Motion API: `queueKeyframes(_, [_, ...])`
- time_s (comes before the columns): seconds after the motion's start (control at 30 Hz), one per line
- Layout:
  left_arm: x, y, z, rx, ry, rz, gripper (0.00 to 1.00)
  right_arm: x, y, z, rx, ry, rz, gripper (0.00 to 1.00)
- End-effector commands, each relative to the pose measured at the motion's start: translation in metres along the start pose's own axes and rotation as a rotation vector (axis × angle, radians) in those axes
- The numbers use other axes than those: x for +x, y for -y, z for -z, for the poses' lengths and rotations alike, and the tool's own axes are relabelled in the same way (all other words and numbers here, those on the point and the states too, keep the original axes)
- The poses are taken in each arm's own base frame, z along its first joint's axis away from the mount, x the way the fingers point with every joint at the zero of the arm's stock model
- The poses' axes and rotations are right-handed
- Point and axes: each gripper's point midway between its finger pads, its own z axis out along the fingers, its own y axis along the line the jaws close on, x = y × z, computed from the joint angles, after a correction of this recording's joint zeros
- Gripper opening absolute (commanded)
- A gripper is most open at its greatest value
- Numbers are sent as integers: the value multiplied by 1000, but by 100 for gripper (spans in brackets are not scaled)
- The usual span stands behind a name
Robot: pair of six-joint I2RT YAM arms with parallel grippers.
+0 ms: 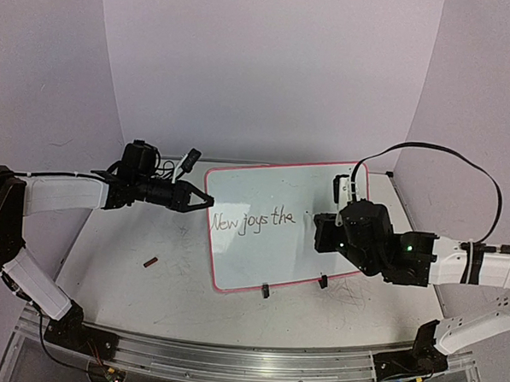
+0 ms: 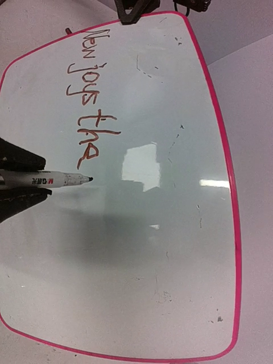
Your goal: Write a sentence on the whiteboard
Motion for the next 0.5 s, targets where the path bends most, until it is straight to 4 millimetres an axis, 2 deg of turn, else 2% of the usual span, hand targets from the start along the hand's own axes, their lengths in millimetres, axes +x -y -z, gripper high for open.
queueKeyframes(0.0, [0,16,-5,31,-24,-9,9,-5,1,-3,17,21,7,0])
queueKeyframes(0.47, [1,16,-6,32,-27,-7,9,5,-2,-11,20,-9,34,0])
